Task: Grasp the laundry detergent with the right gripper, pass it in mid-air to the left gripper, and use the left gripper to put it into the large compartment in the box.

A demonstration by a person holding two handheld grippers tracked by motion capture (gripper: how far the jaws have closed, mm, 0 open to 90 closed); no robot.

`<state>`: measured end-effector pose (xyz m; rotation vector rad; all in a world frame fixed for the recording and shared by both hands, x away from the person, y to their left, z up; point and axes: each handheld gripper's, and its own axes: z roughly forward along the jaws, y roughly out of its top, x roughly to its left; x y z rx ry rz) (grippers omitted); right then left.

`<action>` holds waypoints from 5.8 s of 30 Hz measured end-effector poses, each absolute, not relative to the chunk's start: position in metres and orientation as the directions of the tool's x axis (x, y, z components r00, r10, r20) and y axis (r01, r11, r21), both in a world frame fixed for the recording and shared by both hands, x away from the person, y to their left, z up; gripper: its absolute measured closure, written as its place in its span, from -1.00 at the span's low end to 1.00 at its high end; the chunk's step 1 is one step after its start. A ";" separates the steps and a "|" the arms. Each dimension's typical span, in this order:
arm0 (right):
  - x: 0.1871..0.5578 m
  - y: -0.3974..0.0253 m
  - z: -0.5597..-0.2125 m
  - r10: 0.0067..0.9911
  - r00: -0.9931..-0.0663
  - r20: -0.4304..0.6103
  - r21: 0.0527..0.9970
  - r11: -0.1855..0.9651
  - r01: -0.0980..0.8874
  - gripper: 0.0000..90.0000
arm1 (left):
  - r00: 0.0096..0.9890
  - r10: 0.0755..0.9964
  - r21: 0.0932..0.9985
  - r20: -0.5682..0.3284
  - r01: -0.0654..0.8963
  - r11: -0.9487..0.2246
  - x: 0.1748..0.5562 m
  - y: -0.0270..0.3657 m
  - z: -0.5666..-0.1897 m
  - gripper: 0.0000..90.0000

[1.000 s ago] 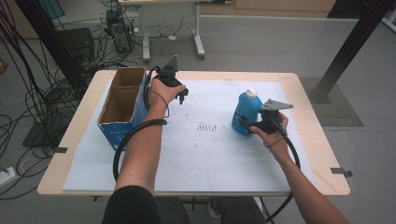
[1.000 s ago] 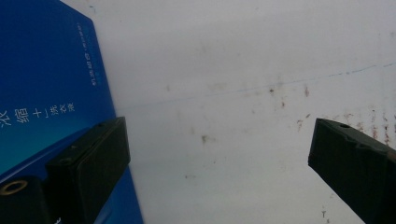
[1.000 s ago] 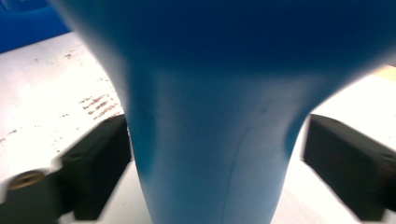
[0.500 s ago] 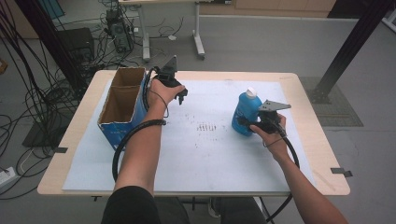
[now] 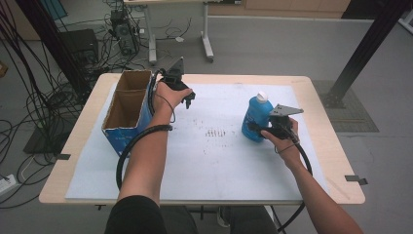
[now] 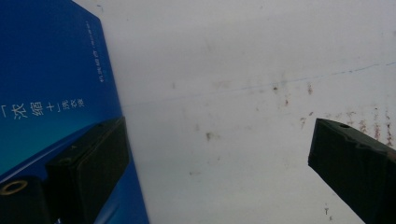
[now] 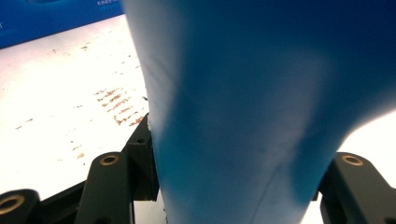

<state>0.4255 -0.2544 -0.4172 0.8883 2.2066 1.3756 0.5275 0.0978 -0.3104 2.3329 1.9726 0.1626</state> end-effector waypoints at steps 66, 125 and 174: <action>0.425 -0.254 -0.417 0.695 -0.719 0.005 0.896 0.316 0.312 -0.06 | 0.153 0.988 0.172 0.034 0.973 -0.157 0.518 0.104 -0.288 -0.87; 0.469 -0.073 -0.304 0.173 -0.983 0.063 0.836 0.529 0.147 -0.05 | 0.898 0.424 0.164 0.116 0.403 -0.900 0.443 0.083 -0.117 -0.88; 0.450 -0.064 -0.285 0.007 -1.000 -0.003 0.871 0.491 0.000 -0.05 | 0.955 0.292 0.049 0.051 0.290 -0.956 0.443 0.056 -0.151 -0.89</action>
